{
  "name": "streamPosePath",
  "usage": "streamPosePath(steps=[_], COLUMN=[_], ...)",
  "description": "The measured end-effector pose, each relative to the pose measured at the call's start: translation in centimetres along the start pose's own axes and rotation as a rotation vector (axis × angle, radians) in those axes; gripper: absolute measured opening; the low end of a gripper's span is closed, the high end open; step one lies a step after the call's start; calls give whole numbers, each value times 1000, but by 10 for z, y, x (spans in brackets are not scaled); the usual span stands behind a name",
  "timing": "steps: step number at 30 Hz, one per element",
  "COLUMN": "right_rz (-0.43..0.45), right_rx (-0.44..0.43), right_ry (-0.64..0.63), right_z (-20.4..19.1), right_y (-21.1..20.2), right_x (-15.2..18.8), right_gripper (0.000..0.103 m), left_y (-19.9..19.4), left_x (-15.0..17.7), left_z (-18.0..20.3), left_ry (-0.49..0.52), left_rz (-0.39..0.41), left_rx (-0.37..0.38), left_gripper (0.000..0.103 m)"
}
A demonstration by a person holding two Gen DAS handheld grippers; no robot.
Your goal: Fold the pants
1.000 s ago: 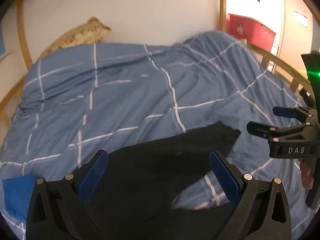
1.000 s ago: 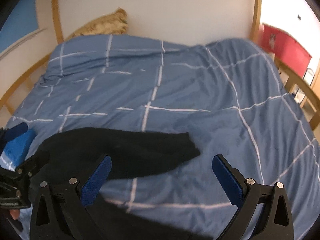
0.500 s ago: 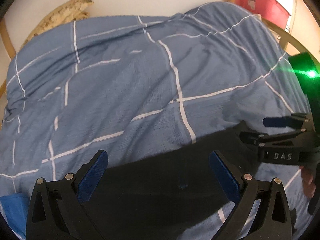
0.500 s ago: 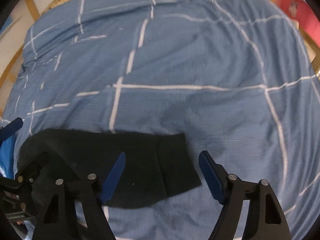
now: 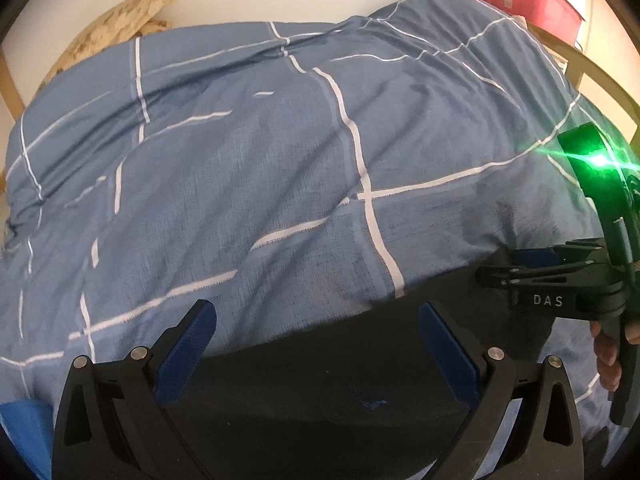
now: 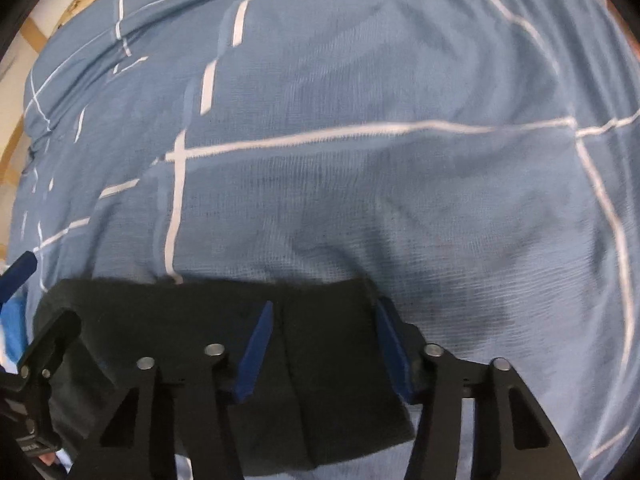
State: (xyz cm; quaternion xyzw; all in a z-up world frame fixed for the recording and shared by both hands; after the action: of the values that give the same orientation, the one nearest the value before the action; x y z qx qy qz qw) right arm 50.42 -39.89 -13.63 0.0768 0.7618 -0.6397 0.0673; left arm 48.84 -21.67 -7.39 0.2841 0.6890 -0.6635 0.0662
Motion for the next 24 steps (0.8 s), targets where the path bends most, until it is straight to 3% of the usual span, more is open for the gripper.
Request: streamPosePath(steps=[2,3,4,6,12,18,20,21,22,24], right_rz=[10,18,26,56,173,143,151,162,170,214], right_rx=[-17,-51,-90,-97,-1,111,150,175,210,315], right_ry=[-4,-3,2,-3,-2,-17,-11,-5,1,24], right_z=[1,1,1,-1,4,0,-5,-5,-5,-6], right_y=[2,1,-1,-9,-33,-10,-6,-8,-11,-23], right_x=[2,4,6,10,3,-4,-6,-5,-4,0], right_gripper=[44,25,16,15,14,14,15,23,39,55], left_y=[0,1,1,2,2,6,5,3,1,-5], left_x=[0,0,-1,-2,-6,-1,1,3,3,7], left_z=[1,1,2,4,6,4,1,0,-2,-5], left_ry=[10,11,12,8,-6,-23,-32,-34,-37,-46], left_rz=[7,7,6,8,47,36,31,31,34,38], left_rx=[-12,-10,-5,3,3,7,8,9,11,14], left_gripper=[103,103,103,103,103,103,103,103,103,103])
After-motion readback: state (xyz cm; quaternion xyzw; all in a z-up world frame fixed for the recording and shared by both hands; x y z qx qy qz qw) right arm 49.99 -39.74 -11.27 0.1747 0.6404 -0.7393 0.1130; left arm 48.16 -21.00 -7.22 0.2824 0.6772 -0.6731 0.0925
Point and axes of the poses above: each gripper's, at about its wrist camera, not at the fingertips, and y roughly the way its jaws point, z to its right, x to its underside, the point moved 2 cm from there along y, roughly the way its jaws point, and after that the axes turned 4 degrees about -z, right-handed, at the moved point
